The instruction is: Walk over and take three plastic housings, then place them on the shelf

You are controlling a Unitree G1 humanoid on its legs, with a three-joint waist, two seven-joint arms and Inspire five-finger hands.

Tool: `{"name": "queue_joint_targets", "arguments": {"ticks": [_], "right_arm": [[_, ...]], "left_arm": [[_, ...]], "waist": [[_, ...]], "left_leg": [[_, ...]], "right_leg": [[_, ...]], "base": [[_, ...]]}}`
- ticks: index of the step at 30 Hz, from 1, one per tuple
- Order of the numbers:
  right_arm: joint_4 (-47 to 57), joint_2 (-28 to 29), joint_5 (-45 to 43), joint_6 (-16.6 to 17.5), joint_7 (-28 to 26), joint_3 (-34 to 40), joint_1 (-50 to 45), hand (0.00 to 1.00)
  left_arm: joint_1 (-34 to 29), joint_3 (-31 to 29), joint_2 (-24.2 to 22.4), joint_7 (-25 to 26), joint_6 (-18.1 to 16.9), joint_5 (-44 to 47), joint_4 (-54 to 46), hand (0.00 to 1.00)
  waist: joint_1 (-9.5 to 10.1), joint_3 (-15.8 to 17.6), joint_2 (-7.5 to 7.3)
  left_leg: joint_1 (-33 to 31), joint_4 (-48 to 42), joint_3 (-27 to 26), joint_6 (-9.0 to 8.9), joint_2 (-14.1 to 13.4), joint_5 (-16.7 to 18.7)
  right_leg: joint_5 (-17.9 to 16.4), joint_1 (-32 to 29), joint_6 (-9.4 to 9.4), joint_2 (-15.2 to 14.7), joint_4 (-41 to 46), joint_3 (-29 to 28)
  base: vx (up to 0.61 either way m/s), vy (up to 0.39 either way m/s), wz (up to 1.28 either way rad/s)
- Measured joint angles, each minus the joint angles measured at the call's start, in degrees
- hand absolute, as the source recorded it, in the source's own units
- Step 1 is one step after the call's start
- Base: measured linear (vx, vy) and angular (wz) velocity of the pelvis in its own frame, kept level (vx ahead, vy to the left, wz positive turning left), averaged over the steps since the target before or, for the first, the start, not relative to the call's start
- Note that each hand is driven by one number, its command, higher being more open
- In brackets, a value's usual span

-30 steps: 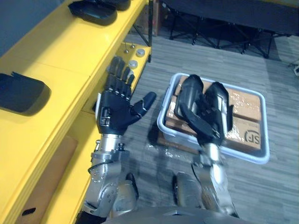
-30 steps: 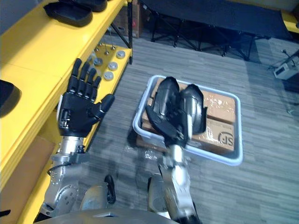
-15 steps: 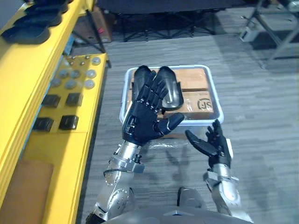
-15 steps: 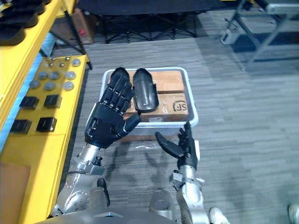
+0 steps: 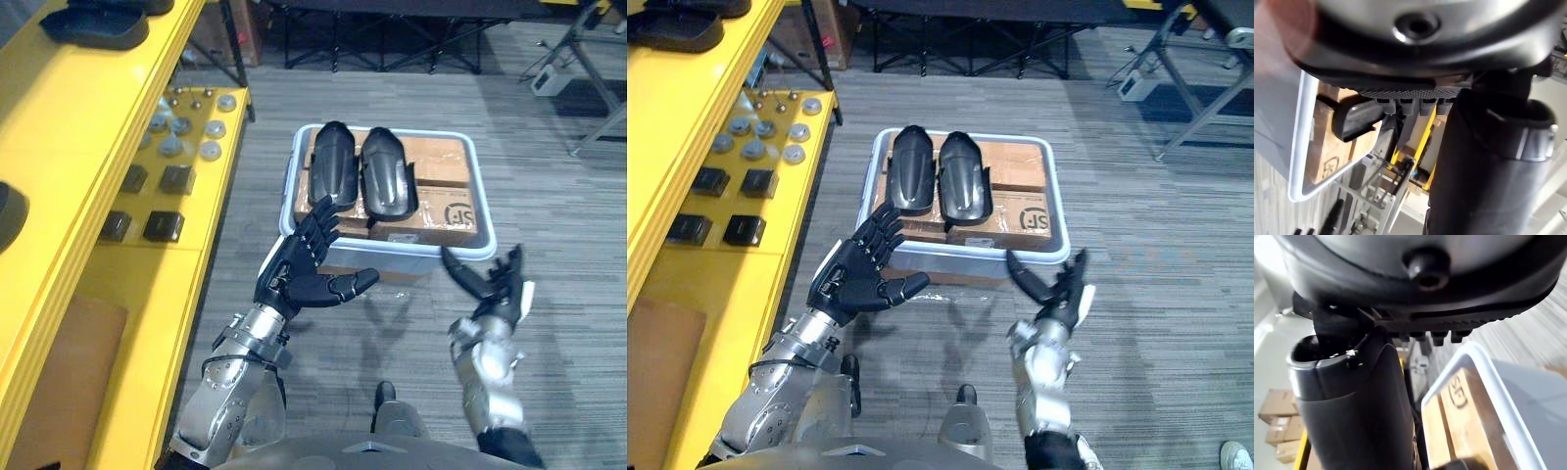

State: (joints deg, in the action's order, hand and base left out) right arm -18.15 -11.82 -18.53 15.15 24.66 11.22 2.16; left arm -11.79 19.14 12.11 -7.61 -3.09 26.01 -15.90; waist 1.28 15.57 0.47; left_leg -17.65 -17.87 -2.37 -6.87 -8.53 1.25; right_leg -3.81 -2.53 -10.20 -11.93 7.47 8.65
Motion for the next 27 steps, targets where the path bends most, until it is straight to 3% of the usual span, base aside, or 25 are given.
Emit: {"name": "queue_joint_targets", "arguments": {"ticks": [3, 6, 8, 13, 15, 17, 19, 21, 24, 27], "right_arm": [[-3.2, -5.8, -1.1, 0.0, 0.5, 2.1, 6.7, 1.0], [-9.4, -13.5, -3.5, 0.0, 0.6, 3.8, 16.7, 1.0], [-16.9, -19.1, -5.2, 0.0, 0.5, 3.8, 24.3, 1.0], [-31.0, -29.5, -10.0, -1.1, 1.0, 1.7, 37.1, 1.0], [-35.3, -34.2, -9.9, -3.5, 1.0, -1.8, 44.2, 1.0], [-37.6, -36.8, -10.0, -5.0, 0.9, -4.0, 47.5, 1.0], [-42.0, -40.6, -9.9, -9.5, 0.3, -7.3, 53.4, 1.0], [-44.3, -42.5, -8.7, -12.9, -1.3, -9.0, 55.8, 1.0], [-46.6, -42.8, -8.5, -16.2, -3.2, -10.9, 58.0, 1.0], [-48.7, -44.0, -5.0, -20.2, -4.6, -13.3, 59.4, 1.0]], "left_arm": [[0.1, -1.1, 0.5, 1.4, 0.6, -2.5, 1.7, 1.0], [0.4, -2.3, 0.6, 5.3, 0.1, -4.9, 8.5, 1.0], [1.0, -4.5, 0.3, 9.0, -2.1, -8.6, 16.2, 1.0], [2.3, -6.5, 0.3, 12.3, -5.6, -11.1, 23.0, 1.0], [3.3, -6.0, -0.1, 12.4, -7.3, -11.0, 24.8, 1.0], [3.9, -5.0, -0.2, 12.3, -8.2, -10.8, 25.5, 1.0], [5.6, -2.4, -1.3, 12.4, -9.5, -9.7, 28.5, 1.0], [6.7, -1.1, -2.0, 12.5, -9.5, -8.2, 30.7, 1.0], [7.0, -0.1, -2.8, 12.8, -9.6, -6.2, 32.4, 1.0], [7.2, 1.3, -3.3, 12.8, -10.6, -6.1, 33.5, 1.0]], "waist": [[0.28, 2.8, 0.66], [1.13, 5.7, 1.66], [2.51, 6.6, 2.24], [5.11, 8.2, 4.48], [5.54, 9.4, 6.64], [6.27, 10.0, 7.74], [7.55, 11.3, 9.62], [8.08, 12.3, 10.56], [8.37, 12.6, 11.02], [9.84, 12.8, 11.46]], "left_leg": [[-1.3, 1.8, 1.3, 0.31, 0.3, -1.8], [-2.0, 6.1, 2.7, 0.01, 0.8, -5.9], [-2.9, 8.3, 3.4, 0.02, 0.8, -7.7], [-5.5, 9.6, 5.0, 0.77, 1.3, -9.7], [-6.0, 11.3, 5.6, 1.03, 1.9, -11.0], [-6.2, 12.4, 5.6, 1.06, 2.1, -11.7], [-7.2, 14.3, 5.5, 1.14, 2.1, -13.1], [-7.8, 14.2, 5.6, 1.13, 2.1, -13.1], [-9.6, 14.0, 5.6, 1.11, 2.0, -13.5], [-11.0, 12.7, 6.5, 0.88, 2.1, -13.3]], "right_leg": [[0.7, -0.7, 0.48, 0.2, -0.6, 1.2], [2.0, -2.6, 0.51, 0.3, -0.7, 2.5], [2.4, -4.4, 0.66, 0.6, -0.8, 3.3], [2.6, -6.5, 0.69, 0.6, -0.4, 4.9], [2.6, -7.4, 0.57, 0.0, -0.2, 5.5], [2.7, -8.2, 0.45, -0.2, -0.1, 5.5], [2.7, -10.5, 0.45, -0.3, 0.7, 5.4], [2.6, -11.4, 0.44, -0.3, 1.2, 5.4], [2.6, -13.1, 0.51, -0.3, 2.0, 5.4], [2.2, -15.3, 0.59, -0.8, 4.1, 5.4]], "base": [[-0.14, 0.013, 0.22], [-0.09, -0.009, 0.22], [-0.05, -0.016, 0.14], [-0.01, -0.007, 0.2], [-0.01, 0.018, 0.17], [0.0, 0.009, 0.02], [0.0, 0.0, 0.0], [0.0, -0.014, -0.03], [0.01, -0.011, -0.03], [0.01, -0.02, -0.08]]}}
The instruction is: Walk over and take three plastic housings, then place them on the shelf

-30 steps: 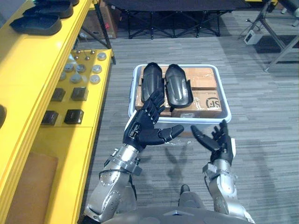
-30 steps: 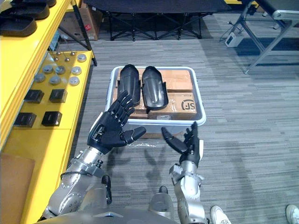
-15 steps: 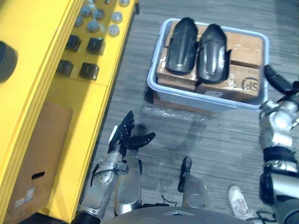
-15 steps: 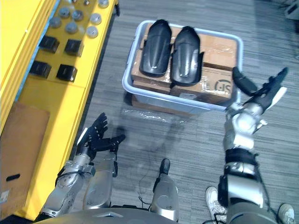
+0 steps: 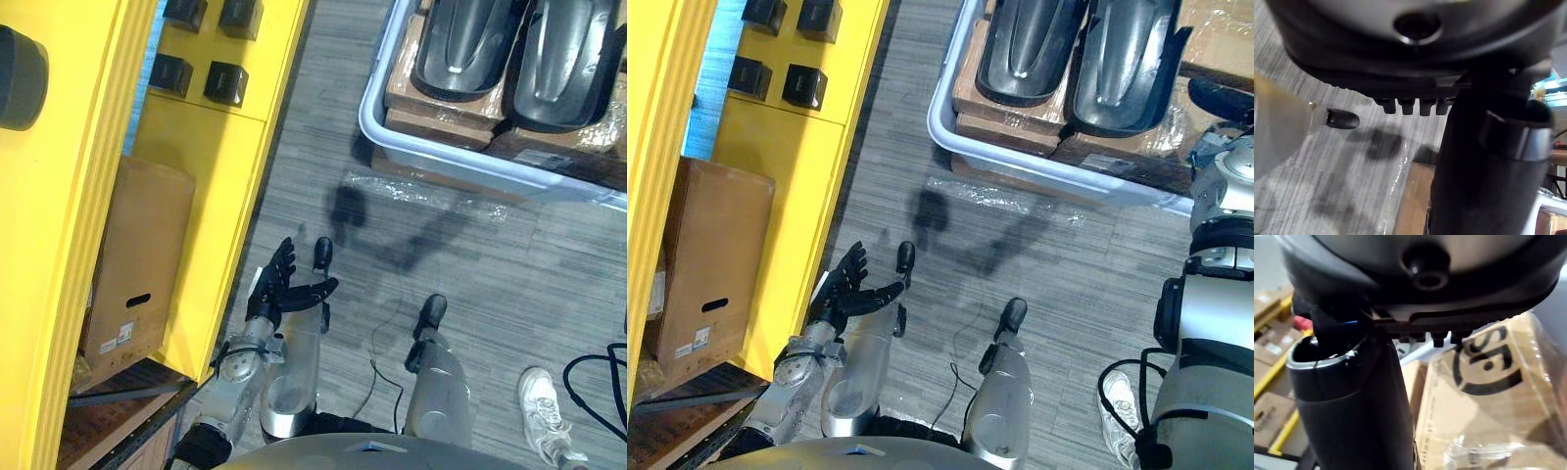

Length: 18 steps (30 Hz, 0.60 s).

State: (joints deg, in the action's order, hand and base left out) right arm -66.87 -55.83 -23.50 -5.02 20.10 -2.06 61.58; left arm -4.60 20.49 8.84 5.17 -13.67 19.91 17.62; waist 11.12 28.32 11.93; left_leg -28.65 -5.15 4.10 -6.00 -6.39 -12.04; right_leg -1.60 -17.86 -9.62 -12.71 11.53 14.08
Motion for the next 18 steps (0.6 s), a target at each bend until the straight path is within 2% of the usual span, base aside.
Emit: {"name": "queue_joint_targets", "arguments": {"ticks": [5, 9, 14, 18], "right_arm": [[0.0, -3.1, 2.8, -2.1, -4.0, -2.9, 0.3, 1.0], [0.1, -3.2, 3.7, -2.2, -3.8, -5.5, 0.4, 1.0], [0.5, -3.3, 4.8, -2.4, 3.8, -5.9, 0.7, 1.0], [0.9, -3.9, 5.2, -2.9, 8.2, -5.2, 2.7, 1.0]], "left_arm": [[0.5, 1.3, -0.1, 1.3, -1.2, 0.4, 1.1, 1.0], [0.5, 1.7, -0.1, 2.4, -1.4, 0.8, 1.9, 1.0], [-0.2, 1.7, -0.1, 2.4, -1.8, 0.9, 2.3, 1.0], [-0.2, 1.6, -0.1, 2.1, -2.8, 0.9, 1.7, 1.0]], "waist": [[1.08, 0.0, 0.07], [1.68, -0.1, 0.11], [1.81, -0.1, 0.11], [1.14, -0.1, 0.1]], "left_leg": [[-2.1, -2.2, 2.0, -0.93, 0.1, 1.3], [-3.0, -2.4, 2.8, -0.98, 0.0, 1.2], [-3.0, -2.6, 2.9, -0.93, -0.2, 0.6], [-2.8, -3.7, 2.8, -0.92, -0.4, 0.8]], "right_leg": [[-1.7, -2.1, 0.56, -0.2, 3.6, 1.0], [-2.8, -3.5, 1.1, -0.3, 5.5, 1.2], [-3.1, -3.9, 1.01, -0.4, 6.5, 1.2], [-3.1, -3.2, 1.02, -0.3, 6.7, 1.1]], "base": [[-0.05, -0.019, 0.09], [-0.06, -0.031, 0.04], [0.0, -0.046, 0.02], [0.03, -0.044, -0.02]]}}
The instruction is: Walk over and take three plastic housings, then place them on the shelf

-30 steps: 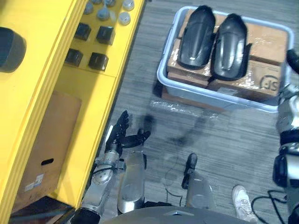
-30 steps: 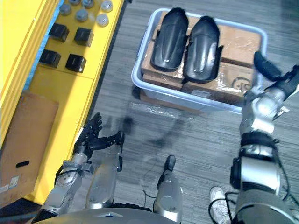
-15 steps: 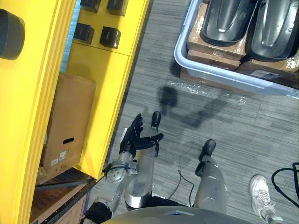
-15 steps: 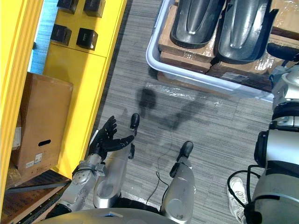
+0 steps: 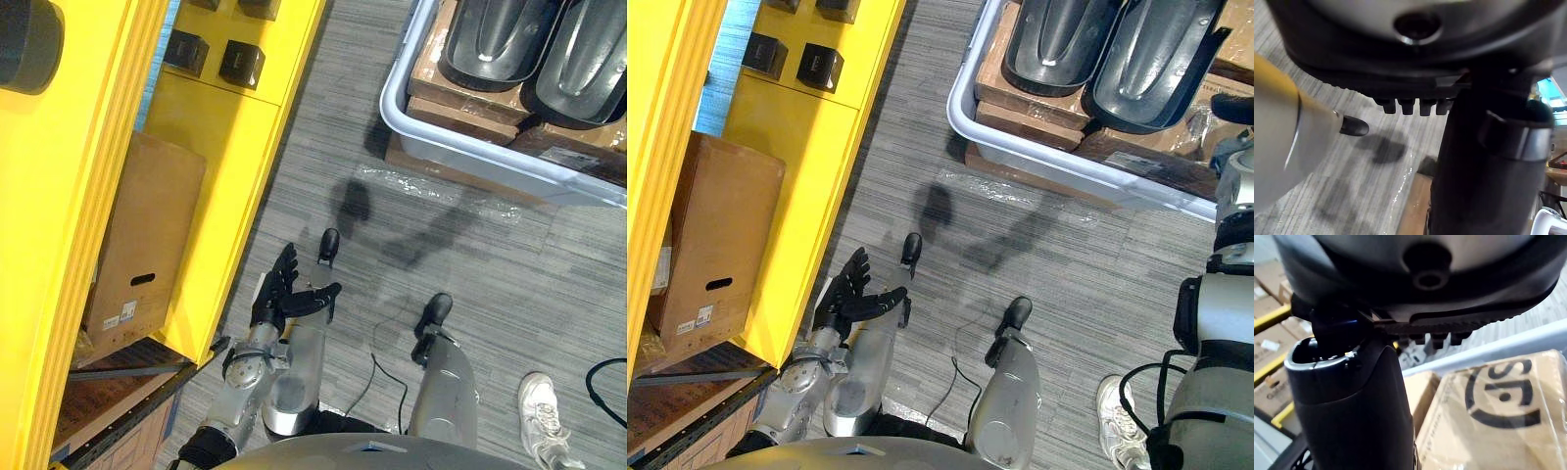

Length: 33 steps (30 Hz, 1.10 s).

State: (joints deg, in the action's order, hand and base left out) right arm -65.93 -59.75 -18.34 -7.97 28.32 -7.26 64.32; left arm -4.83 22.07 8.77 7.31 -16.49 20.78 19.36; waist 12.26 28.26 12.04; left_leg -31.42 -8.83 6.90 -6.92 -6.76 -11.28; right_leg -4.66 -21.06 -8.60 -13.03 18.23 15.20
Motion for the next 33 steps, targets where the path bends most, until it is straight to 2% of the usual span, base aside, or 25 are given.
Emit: {"name": "queue_joint_targets", "arguments": {"ticks": [2, 7, 10, 14, 19, 25, 27, 28, 33], "right_arm": [[1.5, -1.7, 0.1, -0.2, 2.0, 0.2, 0.7, 1.0], [6.5, -2.4, 0.1, 0.7, 2.3, 1.1, 2.0, 1.0], [8.6, -2.7, 0.1, 1.4, -0.5, 0.7, 2.4, 1.0], [8.0, -2.6, 0.1, 0.7, -8.2, -2.5, 2.4, 1.0], [6.4, -0.5, 0.0, 0.5, -12.4, -3.0, 2.3, 1.0], [2.4, 3.1, -2.7, 0.5, -14.8, -3.1, 1.2, 1.0], [1.5, 4.2, -2.7, 0.6, -15.8, -3.1, 0.5, 1.0], [1.2, 4.3, -2.7, 0.6, -16.1, -3.1, -0.4, 1.0], [-1.4, 5.9, 0.1, -1.4, -16.2, -3.6, -0.5, 1.0]], "left_arm": [[-0.2, -0.1, 0.0, -0.2, 0.0, 0.9, -1.2, 1.0], [-1.3, -1.2, 0.0, -0.8, 0.0, 1.6, -1.8, 1.0], [-2.3, -1.4, 0.0, -1.9, 0.0, 1.7, -1.9, 1.0], [-2.6, -1.2, 0.0, -2.5, 0.1, 2.0, -1.9, 1.0], [-2.6, -1.0, 0.0, -1.6, 0.1, 2.0, -1.8, 1.0], [-2.5, -0.8, 0.0, -1.4, -0.1, 2.1, -0.2, 1.0], [-2.4, -0.3, 0.0, -1.5, 0.0, 2.1, 1.5, 1.0], [-2.4, 0.1, 0.0, -1.7, 0.0, 2.1, 2.2, 1.0], [-2.5, 1.2, 0.0, -1.7, 0.1, 1.5, 3.9, 1.0]], "waist": [[-0.23, 0.0, -0.02], [-1.69, 0.0, -0.05], [-1.97, 0.0, -0.07], [-2.04, 0.0, -0.06], [-1.58, 0.0, -0.07], [-1.25, 0.0, -0.06], [-0.85, 0.0, -0.07], [0.13, 0.0, -0.07], [0.51, 0.1, -0.09]], "left_leg": [[0.7, -0.1, -0.2, -0.14, -0.3, 0.3], [4.2, 0.2, -0.9, -0.64, -1.0, 1.1], [5.8, 1.1, -1.7, -0.77, -1.6, 1.1], [6.1, 1.2, -1.8, -0.83, -1.8, 1.0], [6.7, 1.5, -1.4, -0.81, -1.6, 0.7], [7.8, 7.2, 0.7, -0.68, -0.9, -2.2], [7.8, 8.1, 1.1, -0.78, -0.6, -3.1], [7.8, 8.5, 1.2, -0.75, -0.6, -3.3], [7.8, 8.8, 1.4, -0.57, 0.1, -3.9]], "right_leg": [[0.0, 0.8, 0.03, 0.3, -0.3, -0.1], [-0.2, 3.5, 0.39, 1.1, -1.4, -0.4], [-0.3, 4.2, 0.54, 1.5, -1.4, -1.0], [-0.3, 4.4, 0.63, 1.7, -1.0, -1.1], [-0.6, 5.2, 0.75, 1.3, -0.3, 0.1], [-2.0, 4.8, 0.91, 0.5, 1.1, 2.8], [-2.4, 4.2, 0.88, 0.1, 1.9, 3.2], [-2.4, 4.2, 0.86, 0.0, 1.9, 3.2], [-2.7, 4.2, 0.59, -1.0, 2.6, 3.4]], "base": [[0.0, -0.052, -0.06], [-0.02, -0.047, -0.1], [0.02, -0.052, -0.13], [0.04, -0.047, -0.04], [0.04, -0.033, 0.06], [-0.02, -0.037, 0.23], [-0.01, -0.05, 0.16], [0.02, -0.051, 0.08], [0.03, -0.05, 0.07]]}}
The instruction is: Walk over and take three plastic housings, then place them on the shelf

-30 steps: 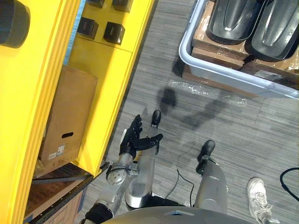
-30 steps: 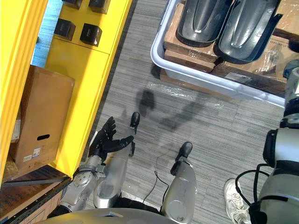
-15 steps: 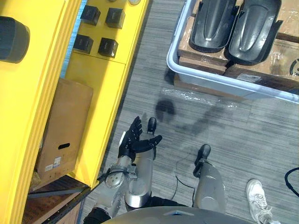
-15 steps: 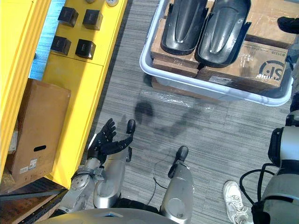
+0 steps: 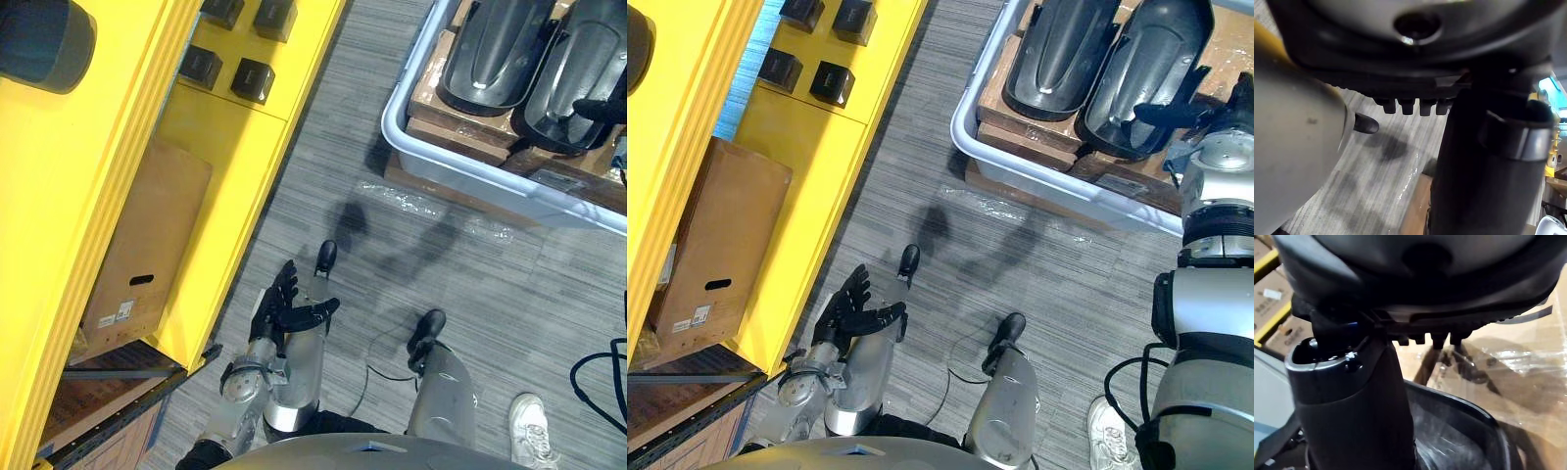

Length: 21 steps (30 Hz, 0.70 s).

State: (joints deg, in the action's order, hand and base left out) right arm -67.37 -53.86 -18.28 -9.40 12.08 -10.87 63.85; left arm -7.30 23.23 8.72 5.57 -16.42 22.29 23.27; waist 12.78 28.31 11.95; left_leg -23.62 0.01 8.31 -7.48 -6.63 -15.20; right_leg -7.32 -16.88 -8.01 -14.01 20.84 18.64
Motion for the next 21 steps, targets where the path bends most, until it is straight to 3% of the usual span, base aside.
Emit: {"name": "queue_joint_targets", "arguments": {"ticks": [4, 5, 13, 18, 21], "right_arm": [[-0.4, 0.0, 2.4, -1.5, -0.5, -0.5, 0.2, 1.0], [-0.6, 0.1, 3.5, -2.0, -0.6, -1.0, 0.2, 0.0], [-2.0, -1.4, 16.3, -10.7, 0.4, -0.9, 2.8, 0.0], [-3.3, -2.9, 15.4, -15.4, 1.4, 1.6, 3.6, 0.0], [-4.9, -3.3, 9.0, -17.4, 2.2, 4.8, 3.6, 0.0]], "left_arm": [[0.1, 1.0, 0.0, 0.9, 0.0, 0.1, 0.1, 1.0], [0.2, 1.1, 0.0, 1.4, 0.0, 0.1, 0.1, 1.0], [0.4, 1.2, 0.0, 1.7, 0.2, 2.6, 0.3, 1.0], [0.5, 1.0, 0.0, 2.4, 0.4, 2.8, 0.5, 1.0], [0.4, 0.6, 0.0, 4.0, 0.5, 4.3, 1.0, 1.0]], "waist": [[0.02, 0.0, 0.0], [0.13, 0.0, 0.0], [0.22, 0.0, 0.01], [0.15, 0.0, 0.01], [-0.21, 0.0, 0.01]], "left_leg": [[0.0, 0.4, -0.1, 0.02, 0.1, 0.0], [0.0, 0.5, -0.1, -0.05, 0.0, 0.0], [-0.2, 1.3, 0.8, 0.04, 0.8, -0.7], [-0.2, 1.2, 1.1, 0.05, 1.0, -0.7], [-0.3, 1.2, 1.0, 0.05, 1.0, -0.7]], "right_leg": [[-0.2, -0.5, 0.01, 0.0, 0.0, 0.1], [-0.3, -0.7, 0.06, 0.0, 0.1, 0.1], [-0.9, -0.9, -0.3, -0.8, 1.1, 1.0], [-1.2, -0.8, -0.33, -1.1, 1.4, 1.3], [-1.2, -0.8, -0.31, -1.0, 1.3, 1.3]], "base": [[-0.03, -0.047, 0.01], [-0.04, -0.047, -0.01], [0.0, -0.067, 0.07], [0.0, -0.072, 0.04], [-0.01, -0.077, -0.01]]}}
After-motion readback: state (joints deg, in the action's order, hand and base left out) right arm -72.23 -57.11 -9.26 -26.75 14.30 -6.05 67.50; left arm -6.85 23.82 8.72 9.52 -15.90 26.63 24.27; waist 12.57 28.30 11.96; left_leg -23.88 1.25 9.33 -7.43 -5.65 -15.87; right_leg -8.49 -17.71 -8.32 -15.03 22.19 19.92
